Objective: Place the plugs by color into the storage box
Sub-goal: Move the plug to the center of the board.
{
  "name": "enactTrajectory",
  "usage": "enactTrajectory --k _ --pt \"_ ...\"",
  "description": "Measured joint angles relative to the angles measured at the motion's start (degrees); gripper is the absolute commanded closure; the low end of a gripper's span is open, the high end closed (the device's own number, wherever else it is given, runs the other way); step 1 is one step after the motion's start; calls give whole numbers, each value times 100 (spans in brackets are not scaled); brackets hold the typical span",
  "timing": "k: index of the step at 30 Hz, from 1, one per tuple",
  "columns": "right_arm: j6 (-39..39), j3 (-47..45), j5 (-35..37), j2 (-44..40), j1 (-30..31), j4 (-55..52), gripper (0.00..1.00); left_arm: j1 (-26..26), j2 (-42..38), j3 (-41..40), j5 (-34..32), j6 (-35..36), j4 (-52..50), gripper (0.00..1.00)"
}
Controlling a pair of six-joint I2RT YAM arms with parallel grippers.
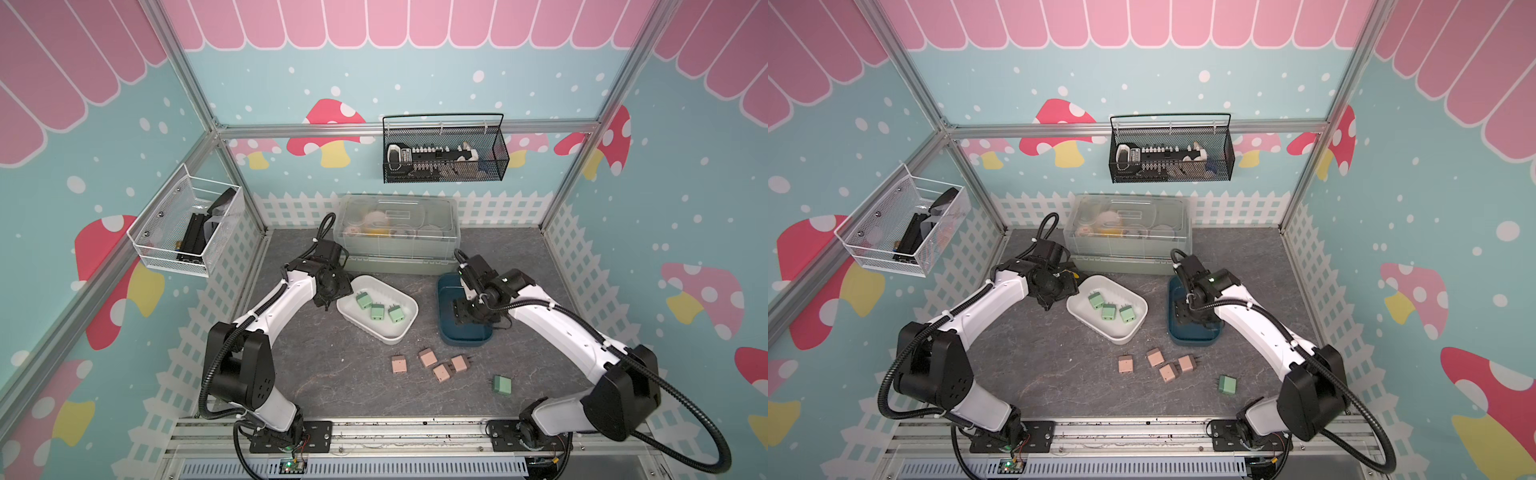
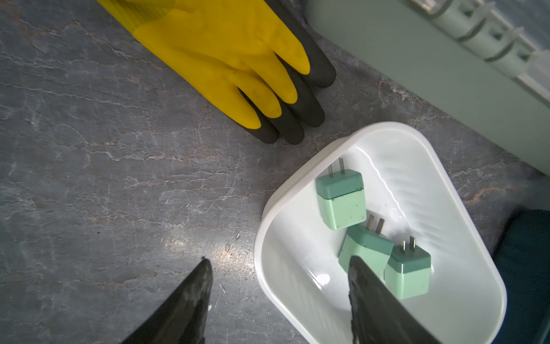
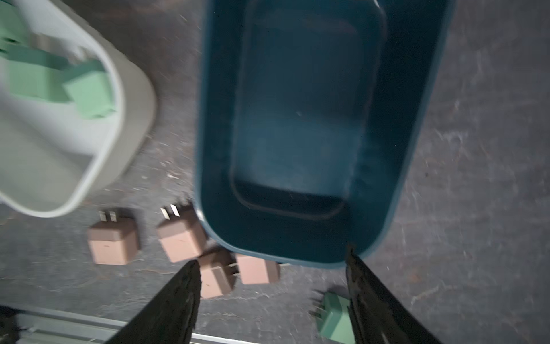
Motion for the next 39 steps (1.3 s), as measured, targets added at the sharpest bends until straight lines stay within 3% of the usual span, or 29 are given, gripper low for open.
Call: enactTrajectory --k 4,13,20,31,39 --pt "164 -1106 -94 -804 -105 -155 25 -118 103 81 26 2 -2 31" --pt "745 -2411 -282 -1952 -107 -391 21 -304 245 208 28 2 -48 31" --pt "1075 -2861 -426 -1790 -125 -256 21 -509 317 424 26 2 -168 31" --pt "1244 -3010 -334 -826 -275 195 22 -658 317 474 9 4 -378 31" --pt "1329 -3008 -162 -734 -553 258 37 -682 317 474 -17 2 -417 31"
